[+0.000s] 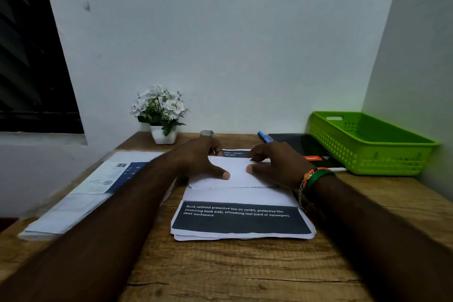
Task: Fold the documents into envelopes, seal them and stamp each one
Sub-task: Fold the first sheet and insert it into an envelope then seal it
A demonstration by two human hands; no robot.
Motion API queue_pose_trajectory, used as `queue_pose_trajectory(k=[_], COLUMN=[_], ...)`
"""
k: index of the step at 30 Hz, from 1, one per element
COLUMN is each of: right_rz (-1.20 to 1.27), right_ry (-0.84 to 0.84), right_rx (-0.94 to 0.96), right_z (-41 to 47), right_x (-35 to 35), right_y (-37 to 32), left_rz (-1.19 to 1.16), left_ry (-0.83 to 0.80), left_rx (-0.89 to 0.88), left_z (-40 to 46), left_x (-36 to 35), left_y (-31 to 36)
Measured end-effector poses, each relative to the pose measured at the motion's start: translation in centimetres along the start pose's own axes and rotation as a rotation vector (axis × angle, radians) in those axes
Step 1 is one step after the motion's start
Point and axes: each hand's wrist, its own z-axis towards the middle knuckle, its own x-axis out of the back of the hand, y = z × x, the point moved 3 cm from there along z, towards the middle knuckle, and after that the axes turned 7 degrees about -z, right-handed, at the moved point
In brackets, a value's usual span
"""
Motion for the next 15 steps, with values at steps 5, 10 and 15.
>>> queue_pose_trajectory(k=[5, 10, 15], right_rz=[0.115, 0.145, 0.143], right_ry=[0.102, 0.161, 0.217], right_rx=[0.07, 0.118, 0.079], right_z=[0.5, 0.8, 0.9], right_x=[0.5, 1.1, 1.9], right_y=[-0.7, -1.3, -0.5], left_rz=[-0.091, -0.115, -0.174], left_ry=[0.138, 0.275, 0.235], left_rx=[-0.093, -0.183, -0.171], left_z=[0.3, 0.3, 0.2], left_x=[-0.1, -0.4, 1.1], left_y=[1.1, 3.1, 2.5])
